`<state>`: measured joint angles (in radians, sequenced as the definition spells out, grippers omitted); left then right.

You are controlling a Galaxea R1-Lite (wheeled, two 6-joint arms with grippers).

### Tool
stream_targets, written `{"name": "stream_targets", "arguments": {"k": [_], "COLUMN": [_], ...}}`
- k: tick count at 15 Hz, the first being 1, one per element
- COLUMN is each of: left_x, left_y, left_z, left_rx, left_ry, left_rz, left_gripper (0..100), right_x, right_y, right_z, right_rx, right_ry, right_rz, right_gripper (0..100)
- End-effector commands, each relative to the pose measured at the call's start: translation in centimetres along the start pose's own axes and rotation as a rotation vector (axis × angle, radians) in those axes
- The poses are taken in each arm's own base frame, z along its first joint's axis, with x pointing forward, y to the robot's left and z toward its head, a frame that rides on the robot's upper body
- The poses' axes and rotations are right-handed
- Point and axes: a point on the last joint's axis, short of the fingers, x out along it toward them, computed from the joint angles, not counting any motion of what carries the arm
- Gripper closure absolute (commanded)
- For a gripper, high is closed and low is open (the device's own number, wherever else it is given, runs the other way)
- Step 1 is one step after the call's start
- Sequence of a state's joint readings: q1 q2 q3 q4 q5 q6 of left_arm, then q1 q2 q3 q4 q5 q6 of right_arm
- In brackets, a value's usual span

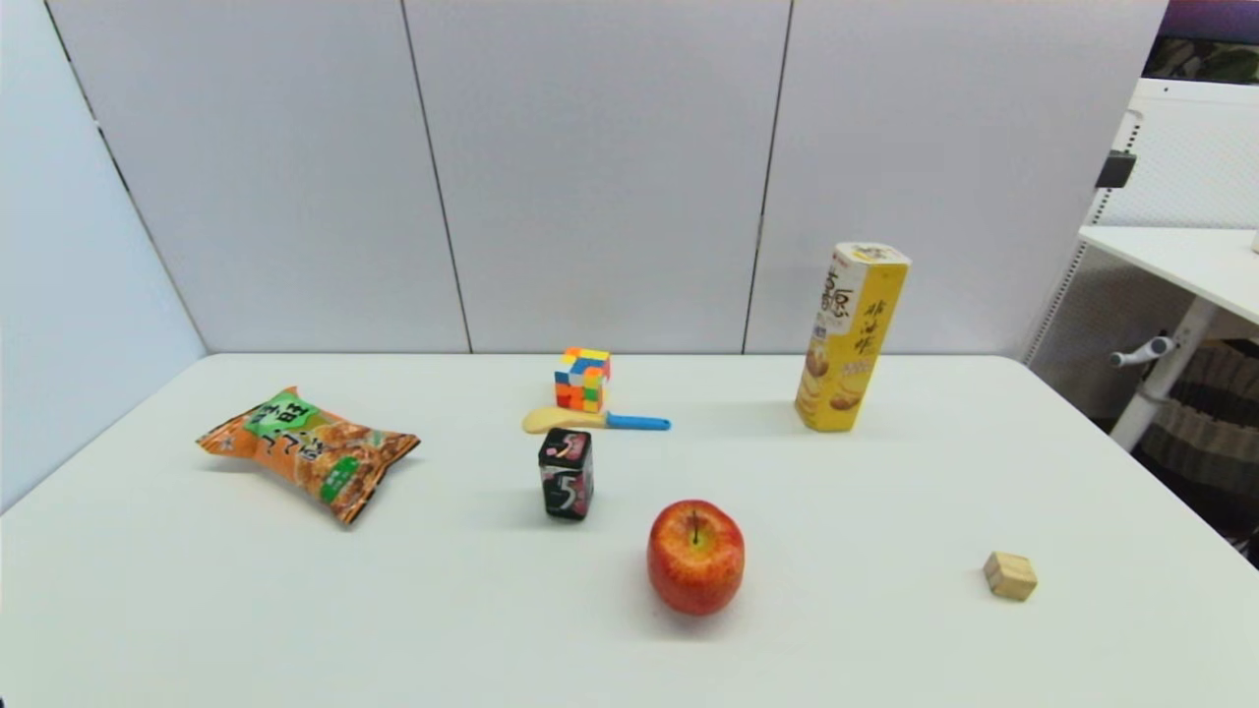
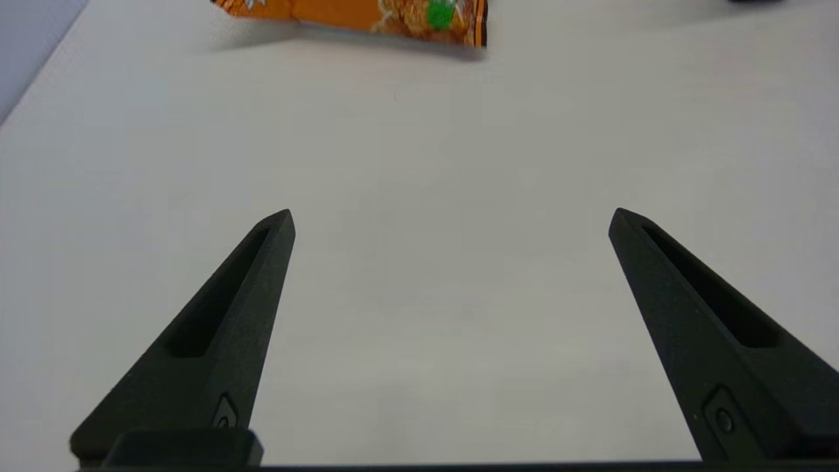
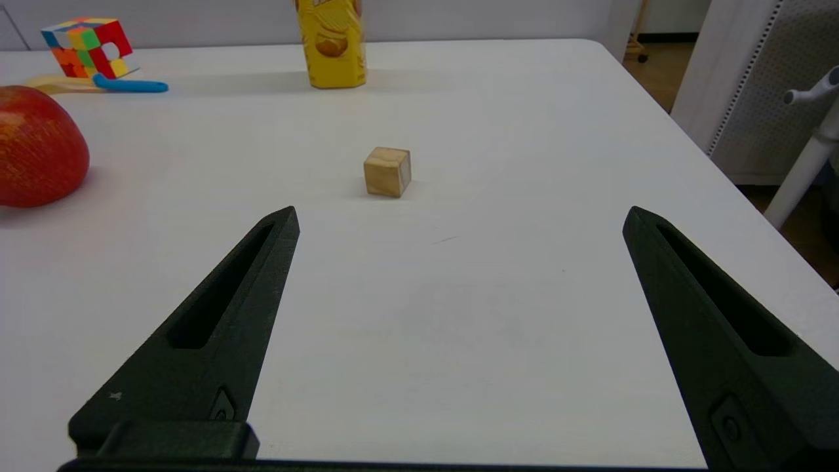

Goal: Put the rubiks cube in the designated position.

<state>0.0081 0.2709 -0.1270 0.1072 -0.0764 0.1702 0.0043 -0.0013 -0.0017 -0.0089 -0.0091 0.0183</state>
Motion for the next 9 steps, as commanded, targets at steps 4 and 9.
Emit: {"name": "stream_targets", "arguments": {"k": [4, 9], "left_x": [-1.10, -0.92], "left_y": [-0.49, -0.45], "left_z": [-3.11, -3.12], "left_rx": [-0.085, -0.105], "left_ry": [-0.214, -0.245], "left_rz": [0.078, 0.091], "left_gripper": [0, 0], "right_x": [0.01, 0.01], "right_y": [0.00, 0.00], "right_z": [0.00, 0.00], "right_rx": [0.000, 0.000], "right_ry": [0.001, 0.001], "right_rz": [0.000, 0.000], "right_gripper": [0, 0]}}
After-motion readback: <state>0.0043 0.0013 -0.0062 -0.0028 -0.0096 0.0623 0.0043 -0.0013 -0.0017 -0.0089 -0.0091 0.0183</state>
